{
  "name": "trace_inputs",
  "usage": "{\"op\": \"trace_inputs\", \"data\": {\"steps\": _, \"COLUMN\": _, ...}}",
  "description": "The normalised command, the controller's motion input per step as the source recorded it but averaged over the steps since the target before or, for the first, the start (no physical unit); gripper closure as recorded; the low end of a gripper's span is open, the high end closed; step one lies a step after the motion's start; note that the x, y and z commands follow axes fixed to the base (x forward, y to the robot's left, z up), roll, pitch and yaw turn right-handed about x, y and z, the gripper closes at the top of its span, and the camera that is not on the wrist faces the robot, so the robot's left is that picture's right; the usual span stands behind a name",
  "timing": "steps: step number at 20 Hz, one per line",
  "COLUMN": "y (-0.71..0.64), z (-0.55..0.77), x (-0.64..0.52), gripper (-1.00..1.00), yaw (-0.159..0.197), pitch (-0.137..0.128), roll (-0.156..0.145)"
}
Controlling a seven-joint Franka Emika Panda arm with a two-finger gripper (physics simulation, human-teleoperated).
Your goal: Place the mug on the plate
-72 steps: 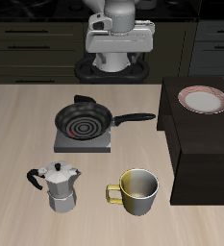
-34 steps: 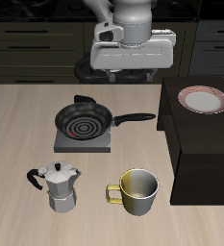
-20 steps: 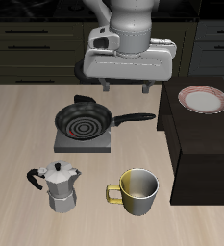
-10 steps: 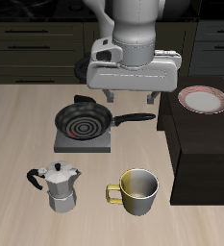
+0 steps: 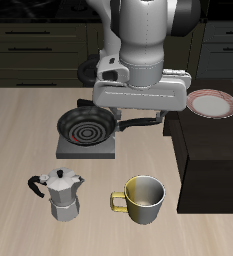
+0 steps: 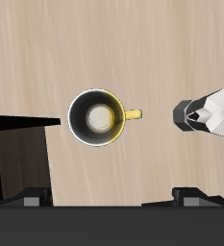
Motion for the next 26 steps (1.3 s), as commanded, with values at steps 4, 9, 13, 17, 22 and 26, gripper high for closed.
{"op": "trace_inputs", "data": {"steps": 4, "y": -0.1, "z": -0.22, "x": 0.11, "gripper": -1.0, "yaw": 0.001, "pitch": 0.004, "roll": -0.015}}
{"op": "trace_inputs", "data": {"steps": 9, "y": -0.06, "z": -0.23, "x": 0.06, "gripper": -1.0, "yaw": 0.016, "pitch": 0.009, "roll": -0.024}}
{"op": "trace_inputs", "data": {"steps": 13, "y": -0.03, "z": -0.15, "x": 0.06, "gripper": -1.0, "yaw": 0.031, "pitch": 0.009, "roll": -0.033}}
{"op": "trace_inputs", "data": {"steps": 17, "y": 0.01, "z": -0.18, "x": 0.04, "gripper": -1.0, "yaw": 0.018, "pitch": -0.021, "roll": -0.029}}
{"op": "trace_inputs", "data": {"steps": 22, "y": -0.04, "z": -0.2, "x": 0.07, "gripper": -1.0, "yaw": -0.041, "pitch": -0.023, "roll": -0.03}}
{"op": "trace_inputs", "data": {"steps": 26, "y": 0.06, "z": -0.1, "x": 0.05, "gripper": -1.0, "yaw": 0.0, "pitch": -0.036, "roll": -0.001}}
